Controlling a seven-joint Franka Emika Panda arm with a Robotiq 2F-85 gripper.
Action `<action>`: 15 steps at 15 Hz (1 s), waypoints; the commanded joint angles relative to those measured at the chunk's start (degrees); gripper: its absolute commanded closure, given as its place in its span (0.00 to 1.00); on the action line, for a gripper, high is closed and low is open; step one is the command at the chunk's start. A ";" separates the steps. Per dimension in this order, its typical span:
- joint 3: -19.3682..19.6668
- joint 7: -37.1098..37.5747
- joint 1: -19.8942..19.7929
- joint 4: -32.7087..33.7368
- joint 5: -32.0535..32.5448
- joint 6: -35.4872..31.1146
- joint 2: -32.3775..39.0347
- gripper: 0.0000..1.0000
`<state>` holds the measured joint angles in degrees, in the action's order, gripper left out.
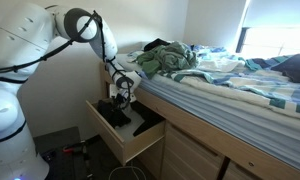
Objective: Open the drawer on the left
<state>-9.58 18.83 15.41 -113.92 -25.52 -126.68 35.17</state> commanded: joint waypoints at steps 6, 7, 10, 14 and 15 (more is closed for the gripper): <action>-2.34 -4.61 -1.89 -0.33 -2.26 -6.21 0.73 0.99; -2.35 -4.61 -1.87 -0.32 -2.25 -6.21 0.76 0.99; -2.20 -4.57 -1.49 -0.69 -1.56 -6.45 0.62 1.00; -2.42 -6.62 -1.01 -4.83 0.72 -9.14 -1.44 1.00; -2.55 -7.29 -1.01 -5.98 1.33 -10.22 -1.79 1.00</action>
<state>-11.50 13.48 14.45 -115.54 -25.65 -133.79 35.94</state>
